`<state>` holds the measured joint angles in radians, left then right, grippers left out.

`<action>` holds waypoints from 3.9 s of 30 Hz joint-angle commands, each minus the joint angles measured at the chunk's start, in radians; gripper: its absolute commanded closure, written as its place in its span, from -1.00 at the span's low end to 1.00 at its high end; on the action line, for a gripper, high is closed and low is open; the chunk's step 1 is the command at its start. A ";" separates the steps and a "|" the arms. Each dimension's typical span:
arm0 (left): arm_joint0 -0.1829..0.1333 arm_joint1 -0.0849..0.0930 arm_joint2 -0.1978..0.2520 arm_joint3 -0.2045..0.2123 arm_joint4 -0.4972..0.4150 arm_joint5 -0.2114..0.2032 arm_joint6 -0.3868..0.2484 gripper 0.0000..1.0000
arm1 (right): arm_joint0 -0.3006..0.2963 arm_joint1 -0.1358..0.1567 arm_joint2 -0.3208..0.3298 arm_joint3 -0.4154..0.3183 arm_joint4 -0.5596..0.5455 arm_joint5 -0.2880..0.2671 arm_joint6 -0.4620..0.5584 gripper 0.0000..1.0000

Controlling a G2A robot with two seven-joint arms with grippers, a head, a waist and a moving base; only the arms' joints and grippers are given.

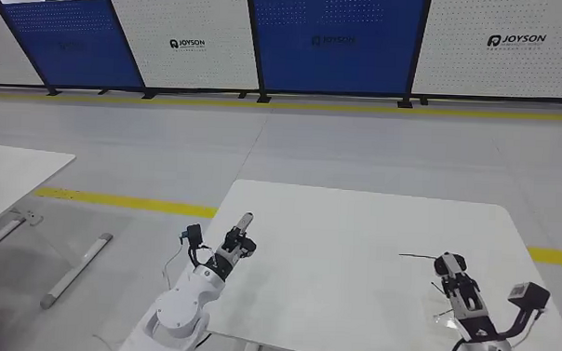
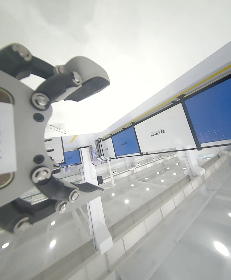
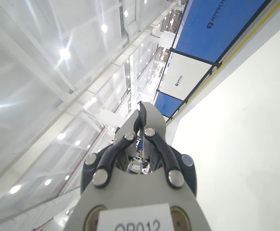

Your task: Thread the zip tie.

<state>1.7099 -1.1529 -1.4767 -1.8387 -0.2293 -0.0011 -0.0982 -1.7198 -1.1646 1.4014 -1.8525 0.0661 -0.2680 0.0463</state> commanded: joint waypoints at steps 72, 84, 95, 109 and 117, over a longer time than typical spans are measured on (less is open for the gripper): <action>-0.141 -0.013 0.272 0.144 -0.027 -0.154 -0.348 -1.00 | 0.099 -0.082 -0.234 0.137 0.122 -0.072 -0.102 1.00; -0.141 -0.013 0.272 0.144 -0.027 -0.154 -0.348 -1.00 | 0.099 -0.082 -0.234 0.137 0.122 -0.072 -0.102 1.00; -0.141 -0.013 0.272 0.144 -0.027 -0.154 -0.348 -1.00 | 0.155 -0.103 -0.320 0.179 0.079 0.022 -0.071 1.00; -0.141 -0.013 0.274 0.143 -0.028 -0.154 -0.347 -1.00 | 0.158 -0.104 -0.321 0.181 0.090 0.023 -0.068 1.00; -0.201 -0.026 0.361 0.151 -0.017 -0.114 -0.341 -1.00 | 0.158 -0.104 -0.321 0.181 0.090 0.023 -0.068 1.00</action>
<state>1.5112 -1.1785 -1.1176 -1.6896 -0.2423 -0.1144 -0.4397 -1.5620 -1.2687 1.0801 -1.6712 0.1562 -0.2451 -0.0218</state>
